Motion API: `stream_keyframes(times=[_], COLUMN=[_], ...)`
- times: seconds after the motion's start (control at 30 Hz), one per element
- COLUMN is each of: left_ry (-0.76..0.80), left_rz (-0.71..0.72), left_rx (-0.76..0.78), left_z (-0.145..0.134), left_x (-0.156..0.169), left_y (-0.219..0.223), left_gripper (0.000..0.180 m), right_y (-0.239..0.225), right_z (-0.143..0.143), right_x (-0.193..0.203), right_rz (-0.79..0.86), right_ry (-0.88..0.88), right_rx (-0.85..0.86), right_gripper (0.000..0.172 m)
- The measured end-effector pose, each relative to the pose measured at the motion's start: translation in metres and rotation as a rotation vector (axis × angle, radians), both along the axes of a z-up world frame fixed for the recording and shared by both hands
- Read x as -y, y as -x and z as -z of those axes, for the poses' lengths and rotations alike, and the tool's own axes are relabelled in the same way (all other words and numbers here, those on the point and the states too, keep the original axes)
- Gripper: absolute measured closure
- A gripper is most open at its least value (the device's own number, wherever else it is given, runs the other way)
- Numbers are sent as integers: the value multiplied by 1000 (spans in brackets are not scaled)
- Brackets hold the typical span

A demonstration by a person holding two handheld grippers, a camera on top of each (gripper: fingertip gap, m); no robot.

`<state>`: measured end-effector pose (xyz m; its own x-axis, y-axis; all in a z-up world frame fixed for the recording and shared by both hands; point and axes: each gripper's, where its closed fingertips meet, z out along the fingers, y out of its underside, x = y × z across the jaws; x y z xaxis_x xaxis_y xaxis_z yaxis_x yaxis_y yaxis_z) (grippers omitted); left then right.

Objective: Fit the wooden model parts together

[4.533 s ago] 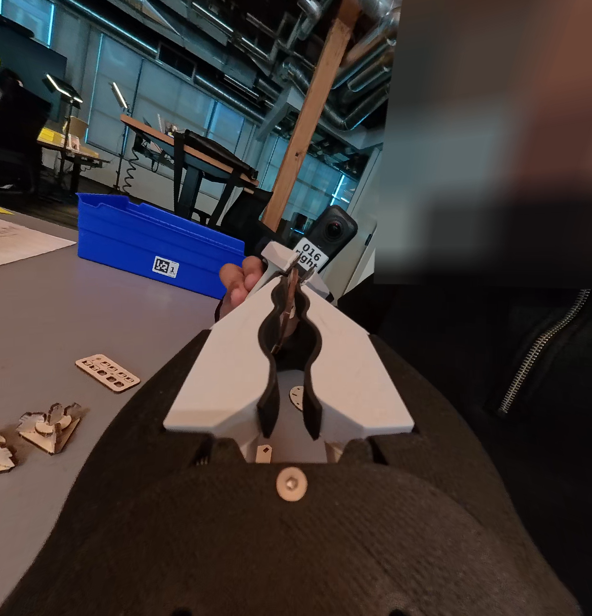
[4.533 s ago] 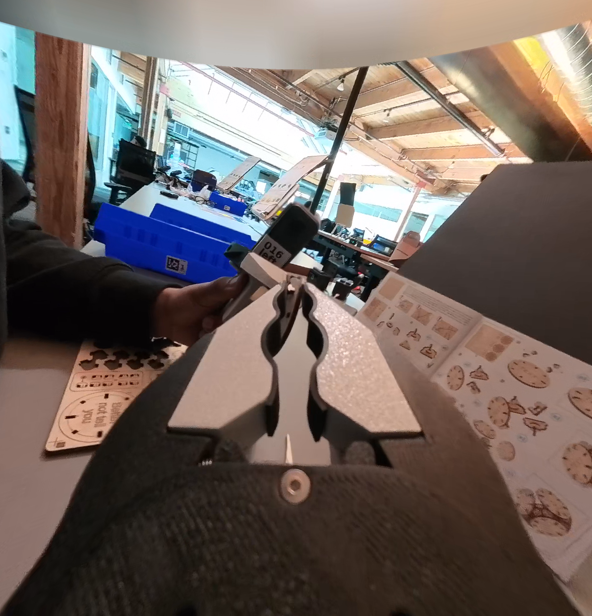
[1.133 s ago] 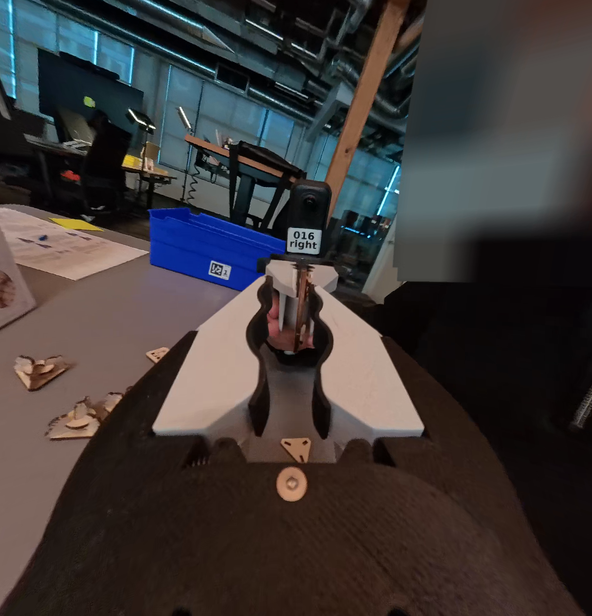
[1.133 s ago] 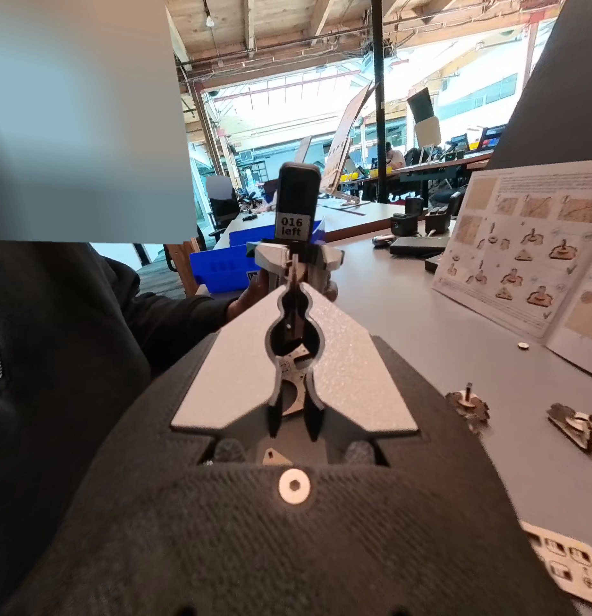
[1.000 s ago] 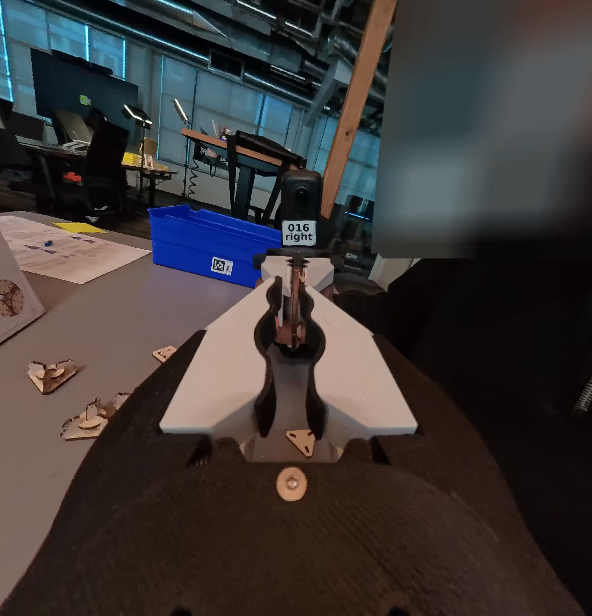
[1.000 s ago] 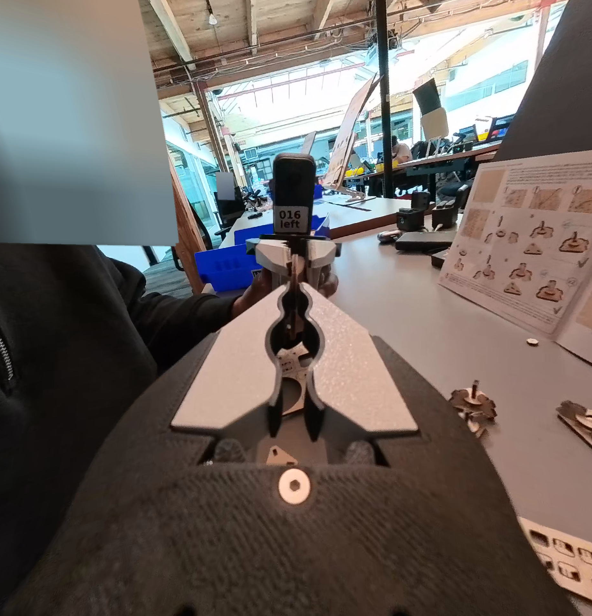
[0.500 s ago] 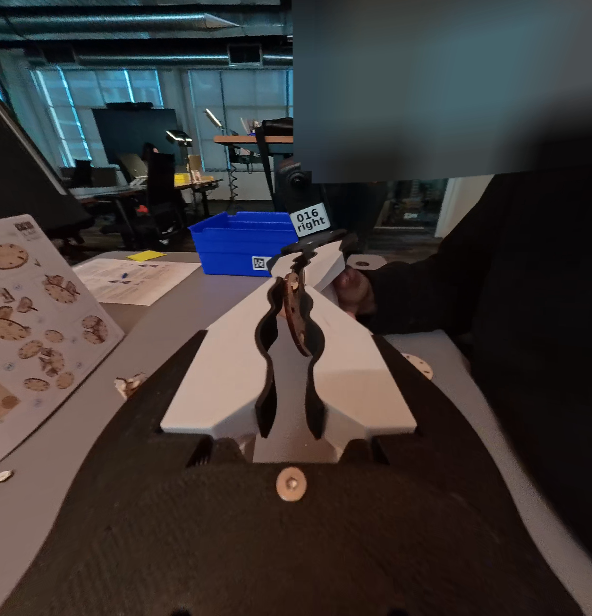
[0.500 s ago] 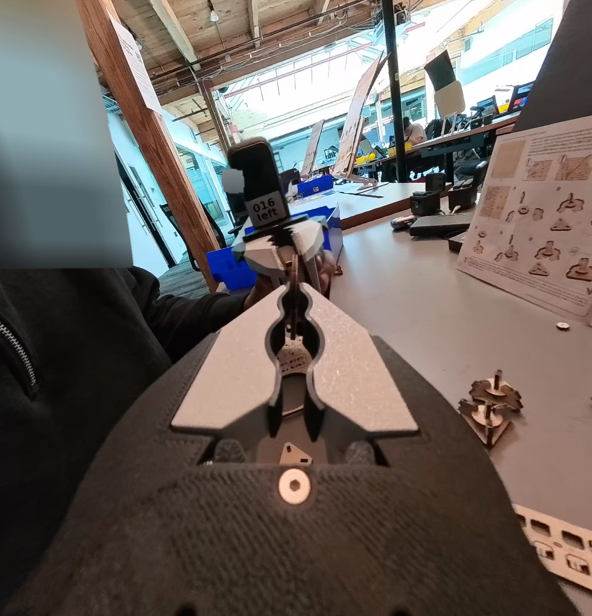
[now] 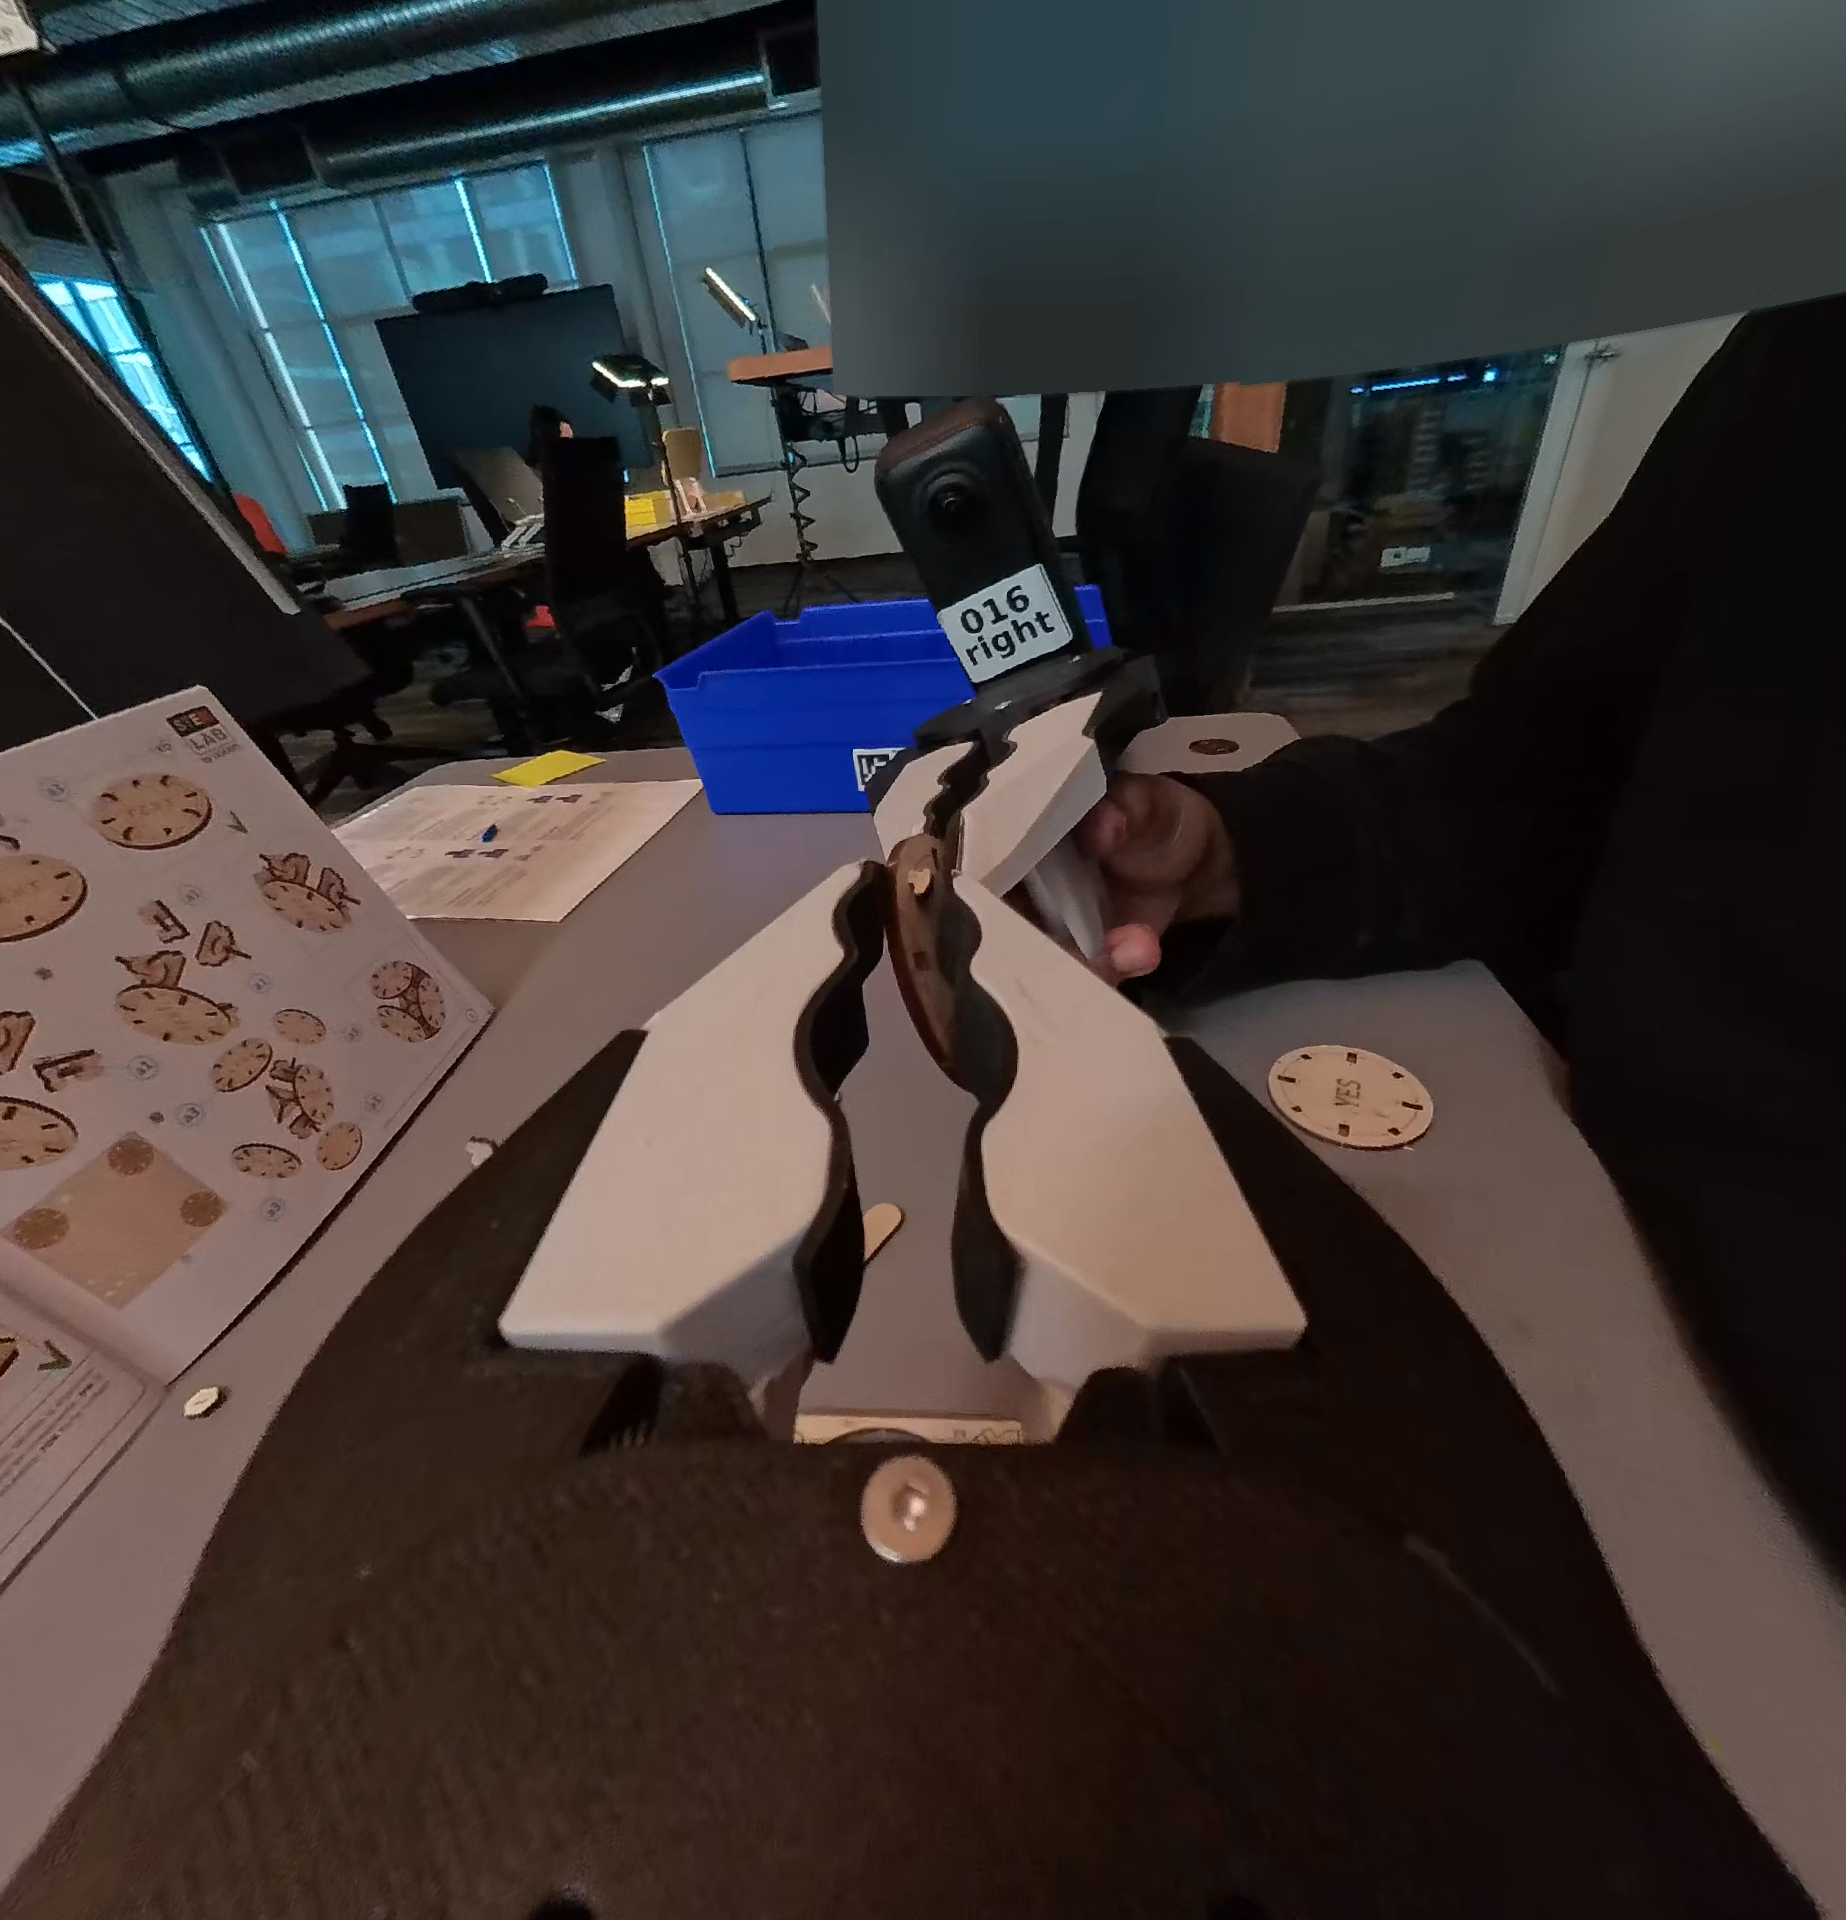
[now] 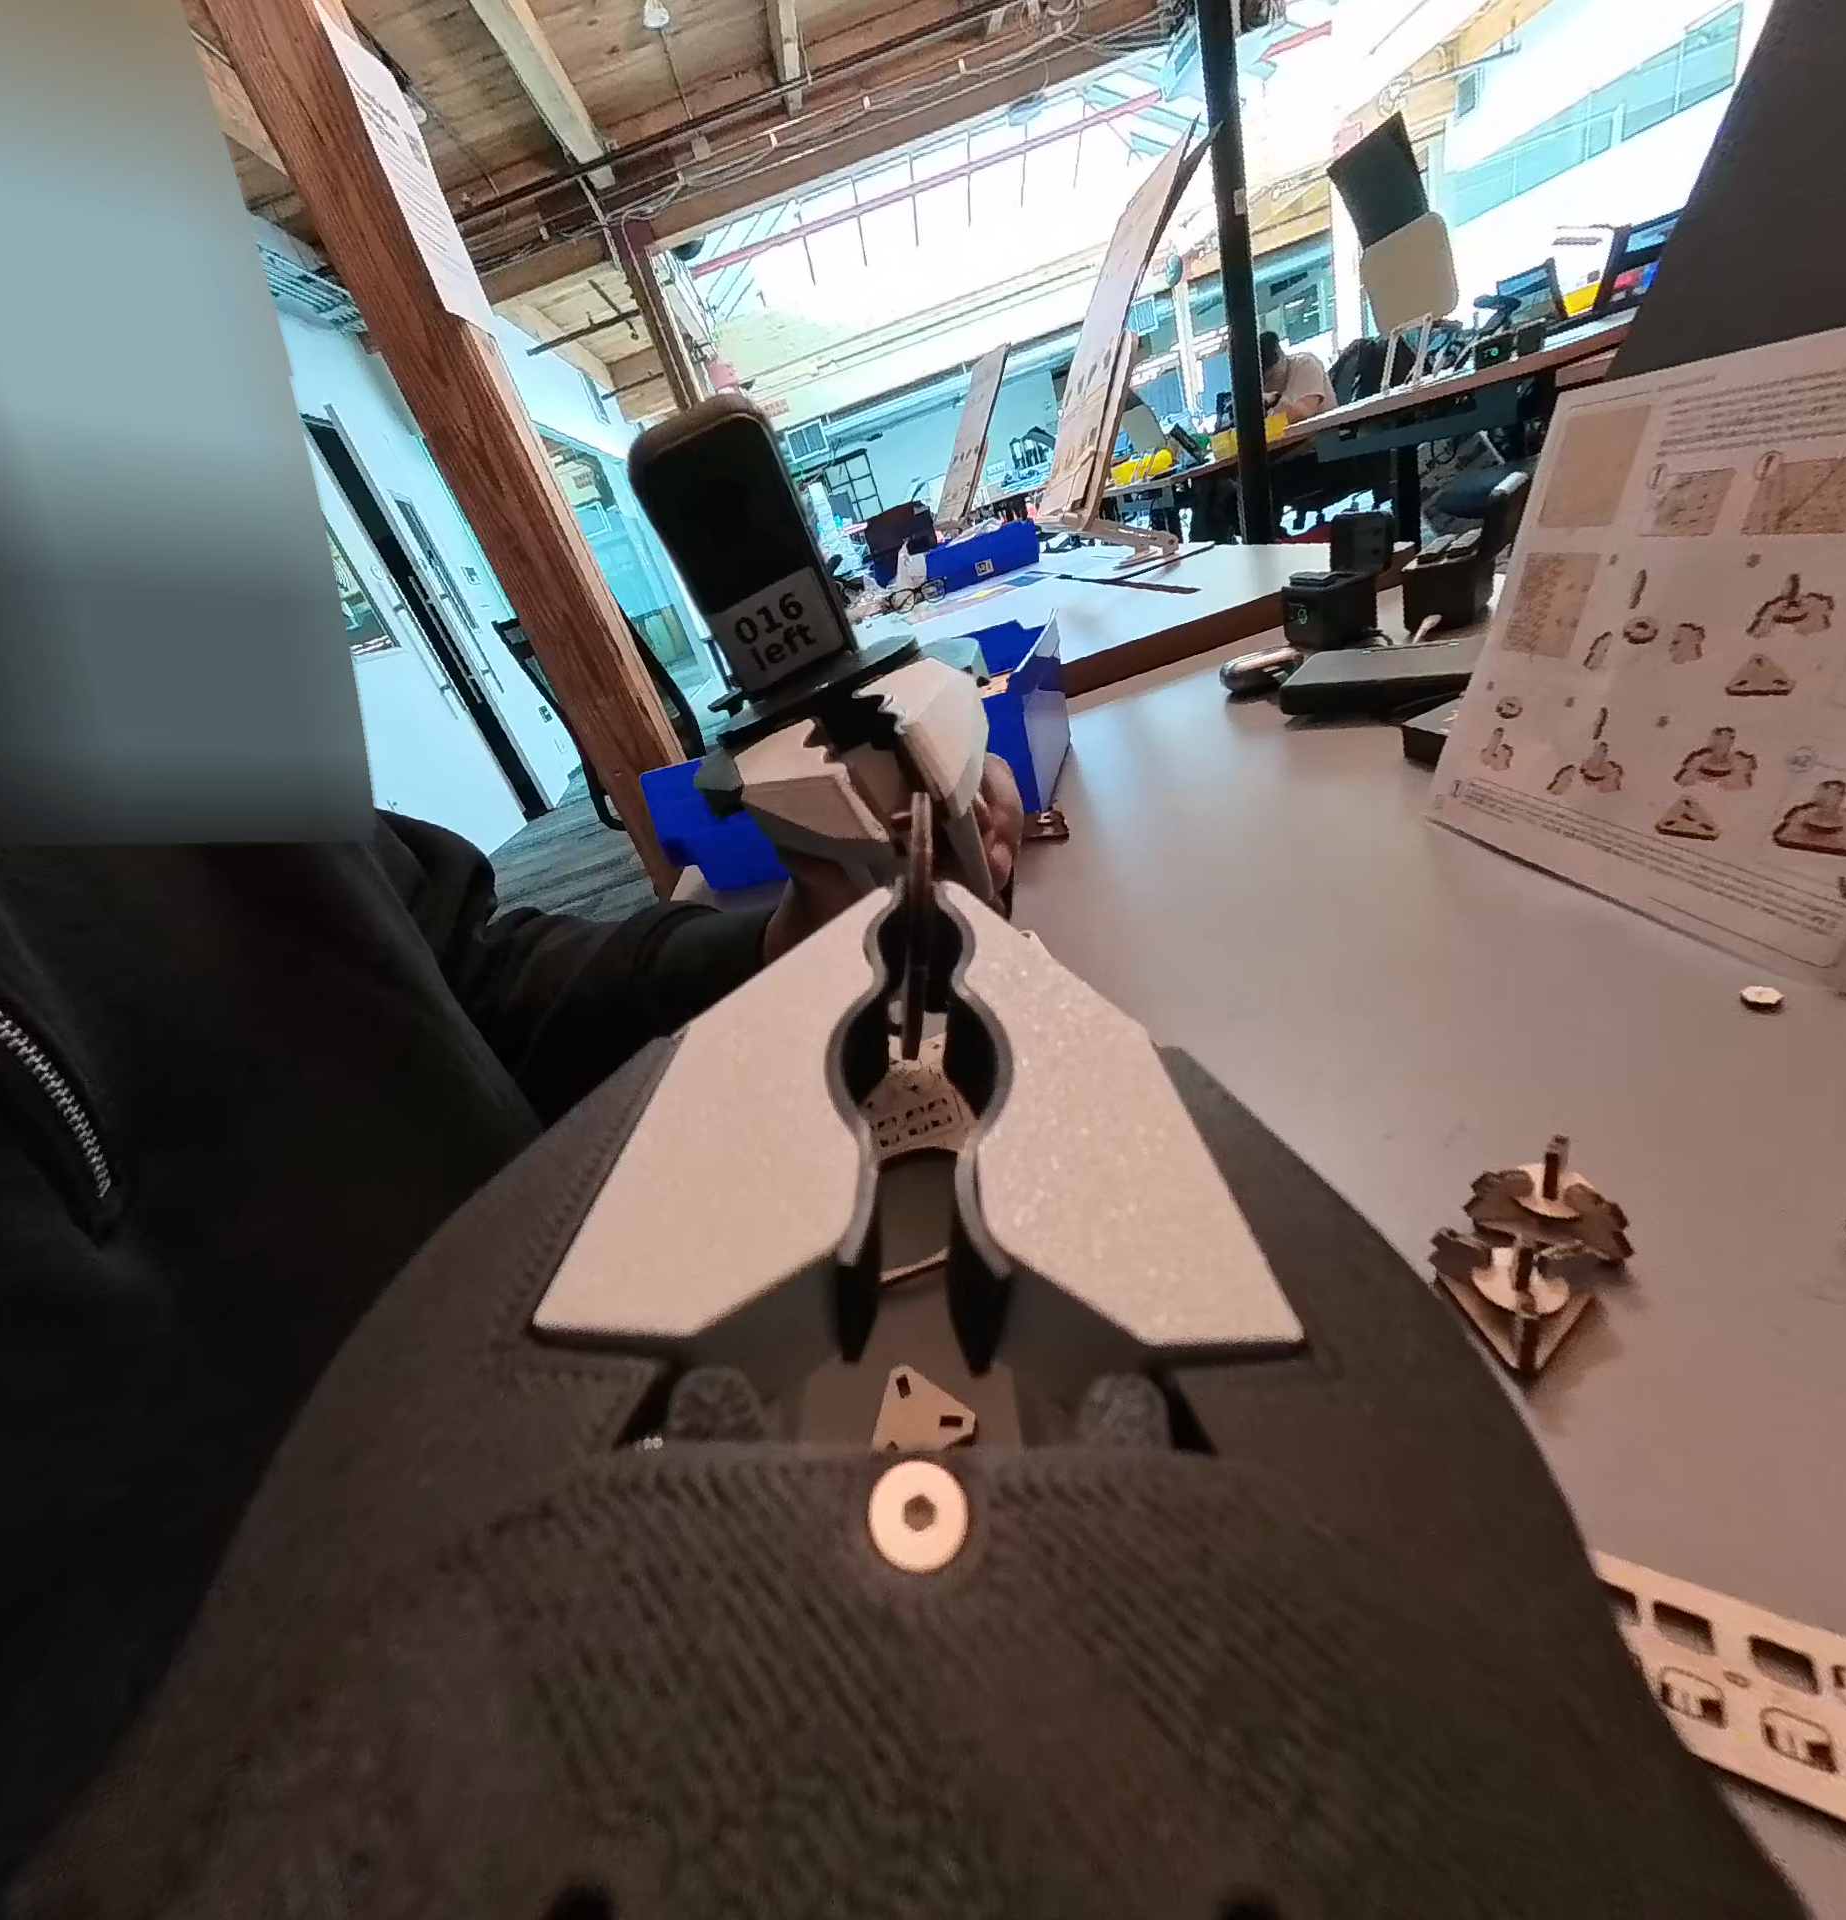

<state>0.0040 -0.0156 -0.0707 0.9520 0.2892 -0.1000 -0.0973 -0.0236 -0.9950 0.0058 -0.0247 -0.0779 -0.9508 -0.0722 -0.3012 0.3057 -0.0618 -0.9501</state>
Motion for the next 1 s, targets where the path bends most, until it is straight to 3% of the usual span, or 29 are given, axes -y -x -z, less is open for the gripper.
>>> stream_keyframes(times=[0.23, 0.37, 0.57, 0.73, 0.83, 1.0], left_ry=[29, -11, -50, -137, -198, -272], left_rz=[11, 54, -9, -54, -1, 137], left_rx=[53, 61, 54, 217, 339, 521], left_z=[8, 3, -3, 1, 5, 9], left_x=[1, 1, 9, 22, 20, 15], left_y=[2, -3, 7, 30, 34, 31], left_gripper=[170, 180, 180, 179, 160, 156], right_y=[1, -9, 13, 26, 30, 28], right_z=[7, 25, 25, 24, 24, 20], right_x=[1, 14, 5, -2, -4, -4], right_rz=[12, 16, 80, 104, 109, 89], right_ry=[-56, -153, -142, -112, -103, -63], right_rx=[-18, -108, -24, 77, 105, 137], right_gripper=[171, 171, 171, 172, 172, 172])
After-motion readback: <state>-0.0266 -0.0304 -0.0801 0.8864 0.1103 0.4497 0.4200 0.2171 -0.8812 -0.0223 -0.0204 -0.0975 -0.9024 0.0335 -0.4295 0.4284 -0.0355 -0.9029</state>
